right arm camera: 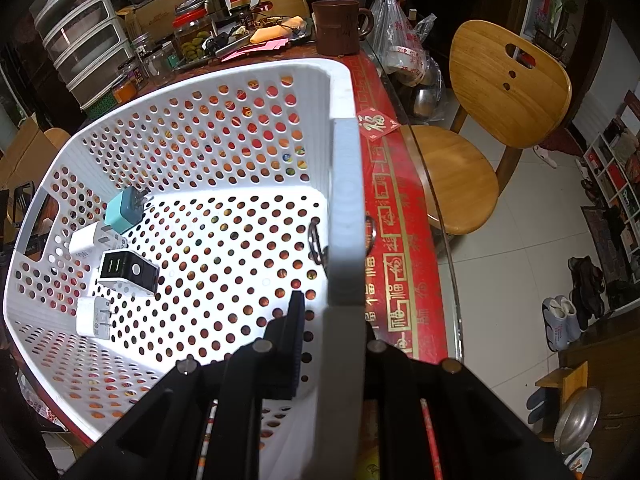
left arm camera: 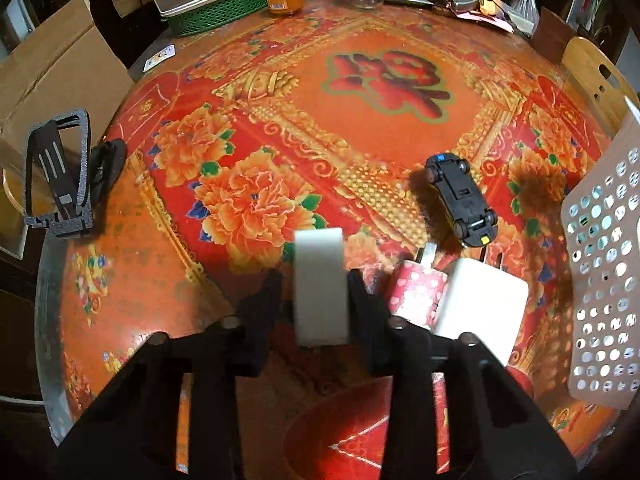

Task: Organize rigid objects
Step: 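Grasp the small white charger beside the pink one with the left tool, then carry the small white charger into the basket and open the left tool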

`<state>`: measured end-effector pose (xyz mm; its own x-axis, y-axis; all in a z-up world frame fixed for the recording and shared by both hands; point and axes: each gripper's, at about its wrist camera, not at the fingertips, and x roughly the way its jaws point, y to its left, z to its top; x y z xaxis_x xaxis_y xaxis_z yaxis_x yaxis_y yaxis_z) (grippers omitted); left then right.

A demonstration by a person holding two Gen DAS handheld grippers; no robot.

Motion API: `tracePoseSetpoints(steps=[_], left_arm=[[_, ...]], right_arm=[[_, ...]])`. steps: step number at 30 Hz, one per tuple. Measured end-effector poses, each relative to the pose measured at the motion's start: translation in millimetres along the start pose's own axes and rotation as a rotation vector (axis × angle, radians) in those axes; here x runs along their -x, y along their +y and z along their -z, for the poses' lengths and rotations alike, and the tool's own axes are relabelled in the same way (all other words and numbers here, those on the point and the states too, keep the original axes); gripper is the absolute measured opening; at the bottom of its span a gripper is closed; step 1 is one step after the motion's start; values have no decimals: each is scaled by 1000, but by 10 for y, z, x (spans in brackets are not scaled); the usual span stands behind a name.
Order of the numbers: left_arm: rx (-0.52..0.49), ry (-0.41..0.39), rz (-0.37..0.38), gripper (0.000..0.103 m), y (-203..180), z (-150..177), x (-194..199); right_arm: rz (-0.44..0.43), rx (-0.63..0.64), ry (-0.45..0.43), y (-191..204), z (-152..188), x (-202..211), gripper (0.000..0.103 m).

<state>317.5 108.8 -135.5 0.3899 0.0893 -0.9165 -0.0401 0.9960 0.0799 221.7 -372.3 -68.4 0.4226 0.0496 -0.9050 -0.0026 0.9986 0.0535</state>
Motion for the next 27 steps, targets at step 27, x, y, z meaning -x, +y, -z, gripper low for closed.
tracePoseSetpoints(steps=[27], left_arm=[[-233, -376, -249, 21, -1330, 23, 1858]], right_arm=[[-1, 3, -5, 17, 7, 13, 13]])
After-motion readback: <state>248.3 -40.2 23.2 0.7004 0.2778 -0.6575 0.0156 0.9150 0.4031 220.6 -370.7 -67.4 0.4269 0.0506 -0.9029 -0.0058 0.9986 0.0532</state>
